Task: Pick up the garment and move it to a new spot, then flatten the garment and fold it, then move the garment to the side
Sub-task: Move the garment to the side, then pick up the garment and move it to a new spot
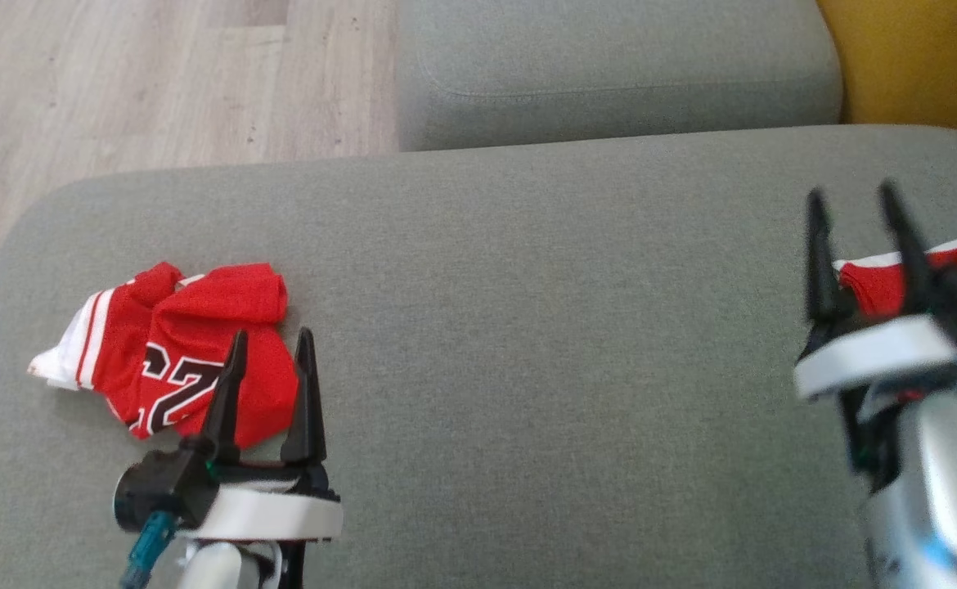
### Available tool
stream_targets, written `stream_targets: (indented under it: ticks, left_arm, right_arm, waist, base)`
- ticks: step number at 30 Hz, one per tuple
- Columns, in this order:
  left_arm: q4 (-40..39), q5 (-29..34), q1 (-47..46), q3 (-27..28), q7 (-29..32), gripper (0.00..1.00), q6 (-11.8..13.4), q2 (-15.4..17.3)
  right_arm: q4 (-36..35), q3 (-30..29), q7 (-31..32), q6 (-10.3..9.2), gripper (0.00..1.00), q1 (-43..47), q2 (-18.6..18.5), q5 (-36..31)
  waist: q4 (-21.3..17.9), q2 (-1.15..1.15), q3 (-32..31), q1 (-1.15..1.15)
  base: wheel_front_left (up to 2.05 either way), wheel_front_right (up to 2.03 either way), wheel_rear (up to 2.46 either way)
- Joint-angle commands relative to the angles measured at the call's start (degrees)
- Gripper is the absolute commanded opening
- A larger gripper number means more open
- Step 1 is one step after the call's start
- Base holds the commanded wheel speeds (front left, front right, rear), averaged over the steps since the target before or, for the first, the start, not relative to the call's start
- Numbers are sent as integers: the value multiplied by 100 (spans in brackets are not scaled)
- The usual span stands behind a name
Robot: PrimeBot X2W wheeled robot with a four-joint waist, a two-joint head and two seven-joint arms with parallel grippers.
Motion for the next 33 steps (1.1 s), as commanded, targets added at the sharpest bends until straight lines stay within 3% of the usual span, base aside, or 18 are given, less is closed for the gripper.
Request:
stream_targets:
  ticks: [1,6,14,33]
  left_arm:
    - [-213,-10,-118,255,-29,100,5,9]
    - [-145,34,101,272,-29,100,-30,9]
    - [-79,34,317,256,-29,100,-1,9]
    - [-164,-74,340,225,-29,100,127,9]
  right_arm:
    - [-258,116,-147,-4,100,-8,110,54]
    - [-286,108,-574,-4,100,710,438,73]
    - [-217,203,-855,-4,100,1558,518,221]
    - [-397,400,-877,-4,100,1781,520,324]
  waist:
    - [43,0,-40,1]
    - [134,0,-133,1]
    - [259,0,-160,1]
    - [210,0,-168,1]
  base:
    - [0,0,0]
    - [0,0,0]
    - [0,0,0]
    - [0,0,0]
